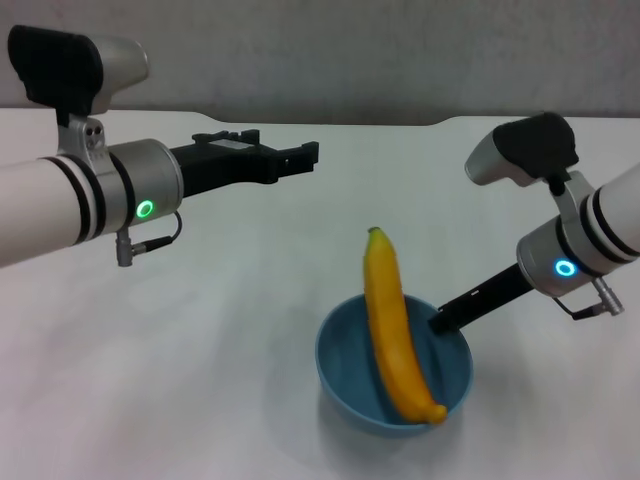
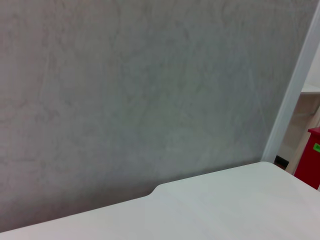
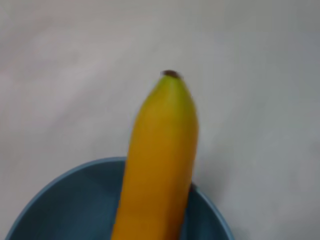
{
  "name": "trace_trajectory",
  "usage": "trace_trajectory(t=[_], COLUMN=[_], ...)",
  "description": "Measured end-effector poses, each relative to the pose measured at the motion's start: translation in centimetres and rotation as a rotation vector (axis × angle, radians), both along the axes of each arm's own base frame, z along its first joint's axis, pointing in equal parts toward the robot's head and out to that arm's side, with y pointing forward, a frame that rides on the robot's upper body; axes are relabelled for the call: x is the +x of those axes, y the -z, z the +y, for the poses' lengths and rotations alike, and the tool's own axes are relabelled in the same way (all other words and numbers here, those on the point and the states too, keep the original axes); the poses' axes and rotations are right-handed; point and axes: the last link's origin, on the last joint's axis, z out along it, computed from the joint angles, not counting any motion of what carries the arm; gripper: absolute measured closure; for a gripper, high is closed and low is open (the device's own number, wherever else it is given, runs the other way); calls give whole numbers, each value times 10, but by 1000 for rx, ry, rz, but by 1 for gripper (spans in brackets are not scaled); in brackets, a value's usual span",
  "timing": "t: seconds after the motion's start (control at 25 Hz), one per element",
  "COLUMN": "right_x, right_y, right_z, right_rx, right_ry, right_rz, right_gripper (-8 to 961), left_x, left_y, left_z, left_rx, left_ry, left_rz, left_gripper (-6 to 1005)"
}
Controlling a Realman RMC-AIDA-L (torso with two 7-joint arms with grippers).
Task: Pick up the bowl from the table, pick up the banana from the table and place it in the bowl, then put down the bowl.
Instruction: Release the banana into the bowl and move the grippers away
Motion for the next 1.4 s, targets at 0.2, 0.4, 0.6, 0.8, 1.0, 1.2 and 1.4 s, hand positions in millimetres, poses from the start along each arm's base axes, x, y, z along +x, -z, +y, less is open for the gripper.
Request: trace_trajectory(t=[0.2, 0.4, 0.6, 0.8, 1.0, 1.2, 1.4], right_x=[4, 10, 17, 22, 23, 23, 23], right_y=[0, -1, -4, -5, -6, -7, -8], right_z=[1, 1, 2, 0, 1, 5, 7], right_rx=[17, 32, 55, 65, 76, 105, 119], right_ry=[1, 13, 33, 45, 45, 38, 29], right_rz=[-8, -30, -61, -57, -57, -57, -56], right_gripper=[923, 922, 921, 919, 918, 917, 915], left_x=[-6, -8, -12, -14, -17, -20, -21], left_y=[-3, -3, -2, -5, -4, -4, -4], left_z=[0, -1, -3, -3, -4, -5, -5], left_rx=[10, 8, 7, 12, 10, 9, 10], left_ry=[-16, -24, -34, -40, -49, -57, -60], left_rz=[-5, -5, -7, -13, -15, -14, -14], left_gripper=[91, 91, 91, 91, 91, 91, 91])
